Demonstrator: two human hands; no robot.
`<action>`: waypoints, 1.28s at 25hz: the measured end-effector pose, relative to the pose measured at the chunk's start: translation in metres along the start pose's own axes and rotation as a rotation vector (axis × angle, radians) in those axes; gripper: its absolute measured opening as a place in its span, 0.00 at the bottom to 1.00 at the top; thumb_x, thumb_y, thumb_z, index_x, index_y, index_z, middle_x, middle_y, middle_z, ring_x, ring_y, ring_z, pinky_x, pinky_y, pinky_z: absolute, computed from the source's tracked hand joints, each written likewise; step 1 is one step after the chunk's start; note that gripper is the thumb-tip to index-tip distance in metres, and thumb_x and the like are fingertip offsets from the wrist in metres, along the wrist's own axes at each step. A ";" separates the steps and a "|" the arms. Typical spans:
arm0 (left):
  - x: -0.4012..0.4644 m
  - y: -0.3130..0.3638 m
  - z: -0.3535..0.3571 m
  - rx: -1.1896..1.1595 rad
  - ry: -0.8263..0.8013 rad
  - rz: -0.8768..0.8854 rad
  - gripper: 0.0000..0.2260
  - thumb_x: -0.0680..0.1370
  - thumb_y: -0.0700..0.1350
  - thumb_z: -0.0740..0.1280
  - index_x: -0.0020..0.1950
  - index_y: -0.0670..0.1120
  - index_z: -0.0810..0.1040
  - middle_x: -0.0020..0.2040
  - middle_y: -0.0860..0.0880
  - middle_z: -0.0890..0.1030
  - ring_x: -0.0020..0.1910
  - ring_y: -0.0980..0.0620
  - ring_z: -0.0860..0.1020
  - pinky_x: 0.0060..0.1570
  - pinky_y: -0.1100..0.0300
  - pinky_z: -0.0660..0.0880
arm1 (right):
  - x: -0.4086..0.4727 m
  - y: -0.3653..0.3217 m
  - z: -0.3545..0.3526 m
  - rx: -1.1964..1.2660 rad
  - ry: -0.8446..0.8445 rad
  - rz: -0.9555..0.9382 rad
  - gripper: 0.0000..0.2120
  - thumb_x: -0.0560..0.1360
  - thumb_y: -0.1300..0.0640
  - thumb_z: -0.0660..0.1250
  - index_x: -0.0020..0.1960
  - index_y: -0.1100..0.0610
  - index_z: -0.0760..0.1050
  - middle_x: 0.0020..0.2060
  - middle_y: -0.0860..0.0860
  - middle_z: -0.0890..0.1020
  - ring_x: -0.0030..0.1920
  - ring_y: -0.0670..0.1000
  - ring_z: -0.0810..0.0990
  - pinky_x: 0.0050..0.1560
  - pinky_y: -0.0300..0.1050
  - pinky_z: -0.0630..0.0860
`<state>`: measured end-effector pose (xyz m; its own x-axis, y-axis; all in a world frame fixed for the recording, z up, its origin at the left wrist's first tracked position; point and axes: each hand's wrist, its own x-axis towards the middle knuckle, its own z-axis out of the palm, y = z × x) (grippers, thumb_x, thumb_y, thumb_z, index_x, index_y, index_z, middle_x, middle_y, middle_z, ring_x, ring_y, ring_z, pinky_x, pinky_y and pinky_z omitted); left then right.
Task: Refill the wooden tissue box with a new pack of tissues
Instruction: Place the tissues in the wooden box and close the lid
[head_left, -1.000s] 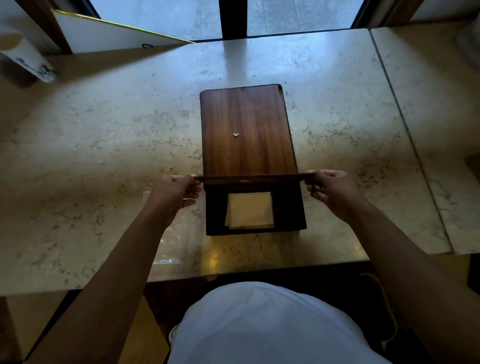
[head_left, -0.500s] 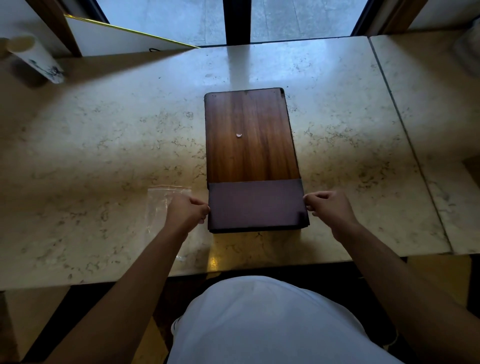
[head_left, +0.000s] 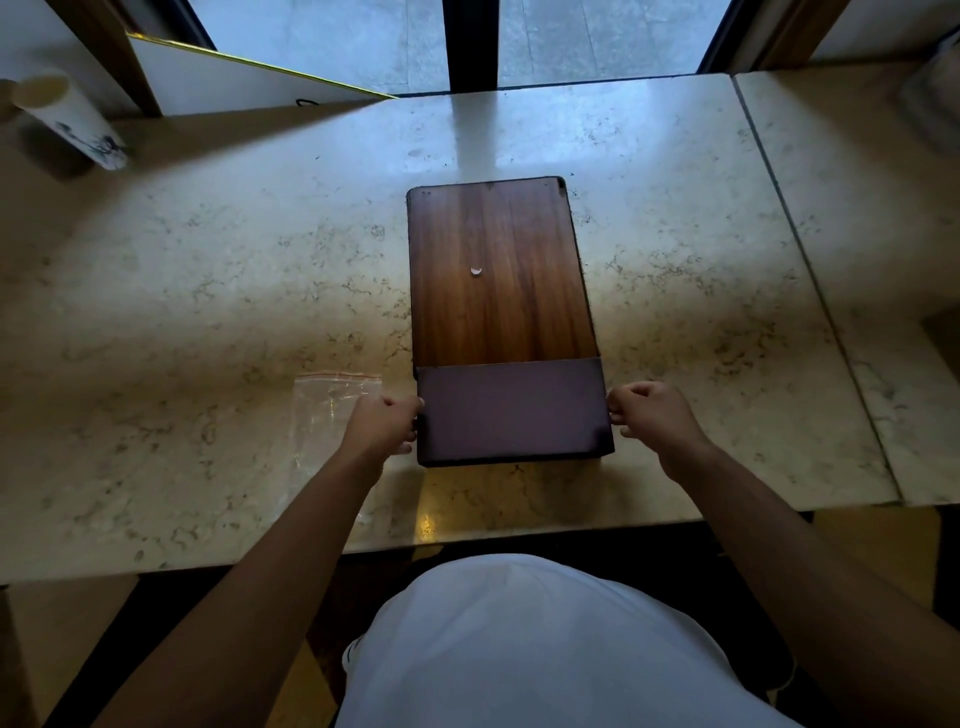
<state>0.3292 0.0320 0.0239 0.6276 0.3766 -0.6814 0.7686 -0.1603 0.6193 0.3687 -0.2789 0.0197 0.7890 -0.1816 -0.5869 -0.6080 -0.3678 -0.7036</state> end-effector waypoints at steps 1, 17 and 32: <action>0.000 0.003 0.003 -0.056 -0.039 -0.064 0.14 0.80 0.49 0.67 0.55 0.38 0.80 0.52 0.40 0.83 0.42 0.48 0.81 0.35 0.54 0.79 | 0.002 -0.001 0.001 0.001 -0.027 0.019 0.13 0.78 0.54 0.65 0.43 0.62 0.82 0.39 0.53 0.83 0.44 0.54 0.82 0.44 0.50 0.78; -0.001 0.037 0.015 -0.166 -0.161 -0.118 0.29 0.80 0.68 0.46 0.54 0.48 0.75 0.53 0.47 0.78 0.47 0.49 0.76 0.45 0.53 0.72 | 0.011 -0.031 0.007 0.085 -0.183 0.239 0.35 0.79 0.30 0.46 0.57 0.57 0.77 0.49 0.54 0.82 0.48 0.54 0.81 0.39 0.48 0.76; 0.000 -0.013 0.003 -0.409 0.198 0.072 0.11 0.70 0.30 0.75 0.51 0.40 0.85 0.46 0.44 0.84 0.49 0.47 0.83 0.54 0.52 0.82 | 0.001 -0.005 0.017 0.189 0.077 -0.112 0.24 0.68 0.70 0.75 0.63 0.59 0.80 0.54 0.54 0.85 0.52 0.51 0.85 0.53 0.49 0.83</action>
<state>0.3194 0.0315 0.0151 0.6113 0.5513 -0.5678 0.5868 0.1657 0.7926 0.3708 -0.2613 0.0158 0.8525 -0.2212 -0.4736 -0.5162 -0.2140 -0.8293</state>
